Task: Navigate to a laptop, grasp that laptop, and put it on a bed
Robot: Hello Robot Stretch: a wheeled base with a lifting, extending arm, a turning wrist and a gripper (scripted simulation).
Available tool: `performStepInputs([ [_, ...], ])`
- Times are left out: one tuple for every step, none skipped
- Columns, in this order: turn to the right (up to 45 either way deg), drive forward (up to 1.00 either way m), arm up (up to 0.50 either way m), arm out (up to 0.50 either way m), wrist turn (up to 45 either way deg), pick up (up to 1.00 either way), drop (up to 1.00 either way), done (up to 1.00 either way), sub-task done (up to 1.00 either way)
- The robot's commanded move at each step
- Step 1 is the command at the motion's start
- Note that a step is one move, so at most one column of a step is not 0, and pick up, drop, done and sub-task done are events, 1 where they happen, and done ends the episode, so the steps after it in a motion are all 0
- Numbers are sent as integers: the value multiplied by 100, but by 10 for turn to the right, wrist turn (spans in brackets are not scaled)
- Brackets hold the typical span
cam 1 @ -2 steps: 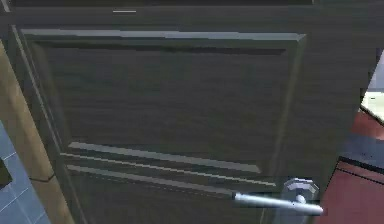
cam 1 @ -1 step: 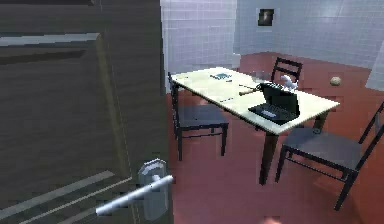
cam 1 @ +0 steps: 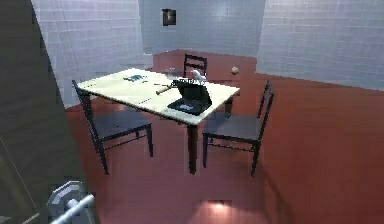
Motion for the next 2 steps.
performStepInputs([
  [0, 85, 0, 0, 0, 0, 0, 0, 0],
  [-450, 0, 0, 0, 0, 0, 0, 0, 0],
])
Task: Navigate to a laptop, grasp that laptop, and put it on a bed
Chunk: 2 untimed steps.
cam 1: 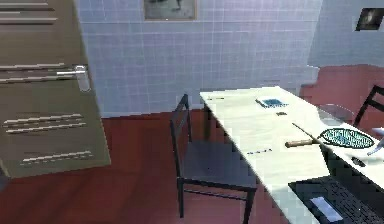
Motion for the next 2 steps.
performStepInputs([
  [-210, 0, 0, 0, 0, 0, 0, 0, 0],
  [0, 60, 0, 0, 0, 0, 0, 0, 0],
])
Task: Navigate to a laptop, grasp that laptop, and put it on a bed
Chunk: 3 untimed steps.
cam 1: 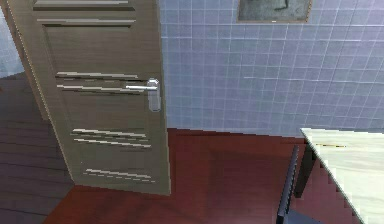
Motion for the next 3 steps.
performStepInputs([
  [0, 0, 50, 0, 0, 0, 0, 0, 0],
  [0, 0, 22, 0, 0, 0, 0, 0, 0],
  [0, 0, 0, 42, 0, 0, 0, 0, 0],
])
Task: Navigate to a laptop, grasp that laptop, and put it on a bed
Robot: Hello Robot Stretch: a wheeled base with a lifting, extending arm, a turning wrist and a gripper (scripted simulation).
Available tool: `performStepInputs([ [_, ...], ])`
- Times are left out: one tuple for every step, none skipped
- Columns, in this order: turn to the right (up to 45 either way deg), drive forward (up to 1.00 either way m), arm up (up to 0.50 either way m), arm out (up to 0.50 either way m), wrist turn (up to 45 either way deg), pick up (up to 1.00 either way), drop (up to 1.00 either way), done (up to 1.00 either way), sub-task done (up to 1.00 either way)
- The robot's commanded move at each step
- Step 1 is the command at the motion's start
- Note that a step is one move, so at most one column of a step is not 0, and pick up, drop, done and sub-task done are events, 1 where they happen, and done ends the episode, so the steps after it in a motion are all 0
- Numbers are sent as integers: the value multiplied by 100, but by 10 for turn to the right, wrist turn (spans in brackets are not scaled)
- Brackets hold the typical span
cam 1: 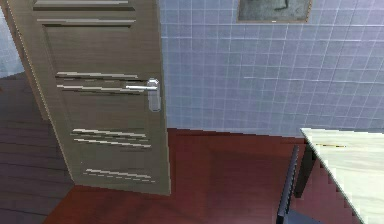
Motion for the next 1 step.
performStepInputs([
  [0, 0, 0, 0, 450, 0, 0, 0, 0],
])
